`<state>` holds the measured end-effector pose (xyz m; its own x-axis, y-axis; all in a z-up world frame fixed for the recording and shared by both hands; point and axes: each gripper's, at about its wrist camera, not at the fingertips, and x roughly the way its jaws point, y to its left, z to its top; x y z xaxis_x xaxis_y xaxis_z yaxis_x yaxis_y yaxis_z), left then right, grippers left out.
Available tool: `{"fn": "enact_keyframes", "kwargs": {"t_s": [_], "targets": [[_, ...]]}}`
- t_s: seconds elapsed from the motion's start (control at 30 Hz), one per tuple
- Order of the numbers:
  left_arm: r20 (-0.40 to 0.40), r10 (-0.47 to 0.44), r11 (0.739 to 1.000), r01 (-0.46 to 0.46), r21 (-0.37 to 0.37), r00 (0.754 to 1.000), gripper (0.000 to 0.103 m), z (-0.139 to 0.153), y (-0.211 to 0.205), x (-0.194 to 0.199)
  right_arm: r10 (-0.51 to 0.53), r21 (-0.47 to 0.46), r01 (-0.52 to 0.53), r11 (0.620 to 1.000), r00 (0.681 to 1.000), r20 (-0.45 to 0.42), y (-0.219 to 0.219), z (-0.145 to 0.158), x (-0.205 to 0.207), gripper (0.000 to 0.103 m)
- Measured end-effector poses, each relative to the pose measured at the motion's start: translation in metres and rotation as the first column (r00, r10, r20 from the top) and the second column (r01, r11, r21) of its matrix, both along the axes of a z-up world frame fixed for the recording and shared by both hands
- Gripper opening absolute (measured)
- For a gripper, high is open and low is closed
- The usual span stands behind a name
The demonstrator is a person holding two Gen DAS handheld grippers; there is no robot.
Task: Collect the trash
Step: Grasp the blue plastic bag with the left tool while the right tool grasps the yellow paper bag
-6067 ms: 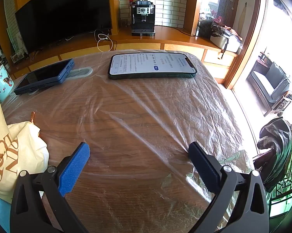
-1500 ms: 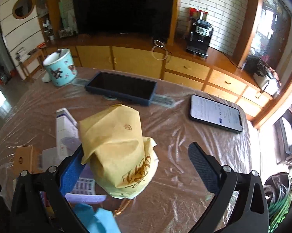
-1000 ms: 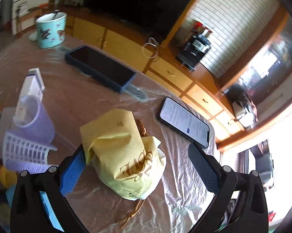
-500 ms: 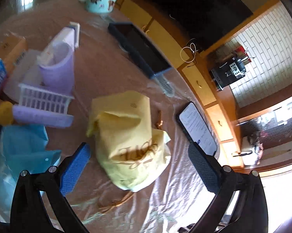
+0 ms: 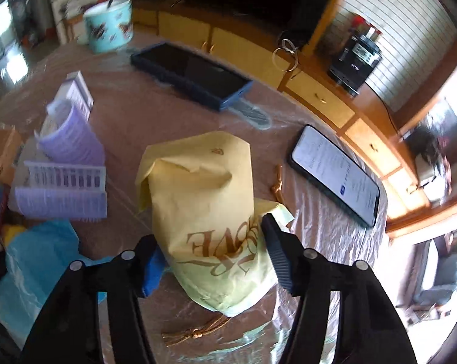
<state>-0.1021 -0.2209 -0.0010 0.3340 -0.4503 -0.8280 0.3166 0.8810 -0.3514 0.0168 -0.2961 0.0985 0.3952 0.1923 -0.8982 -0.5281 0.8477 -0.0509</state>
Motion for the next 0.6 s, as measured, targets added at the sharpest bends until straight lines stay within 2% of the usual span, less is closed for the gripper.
{"fn": "enact_keyframes", "kwargs": {"t_s": [0.17, 0.3, 0.4, 0.6], "targets": [[0.072, -0.024, 1.0, 0.025, -0.015, 0.997, 0.053, 0.014, 0.001, -0.011, -0.141, 0.202, 0.139, 0.97, 0.99, -0.003, -0.031, 0.02, -0.014, 0.048], [0.17, -0.037, 0.999, 0.041, -0.023, 0.985, 0.053, 0.034, 0.005, -0.025, -0.224, 0.255, 0.204, 0.945, 0.973, 0.053, -0.042, 0.034, -0.036, 0.048], [0.212, -0.024, 0.999, 0.032, -0.038, 0.977, 0.053, 0.044, 0.012, -0.03, -0.289, 0.301, 0.258, 0.918, 0.955, 0.065, -0.049, 0.045, -0.042, 0.048], [0.315, 0.033, 0.996, -0.006, -0.084, 0.949, 0.053, 0.069, 0.036, -0.04, -0.357, 0.323, 0.306, 0.896, 0.928, 0.11, -0.05, 0.062, -0.058, 0.048]]}}
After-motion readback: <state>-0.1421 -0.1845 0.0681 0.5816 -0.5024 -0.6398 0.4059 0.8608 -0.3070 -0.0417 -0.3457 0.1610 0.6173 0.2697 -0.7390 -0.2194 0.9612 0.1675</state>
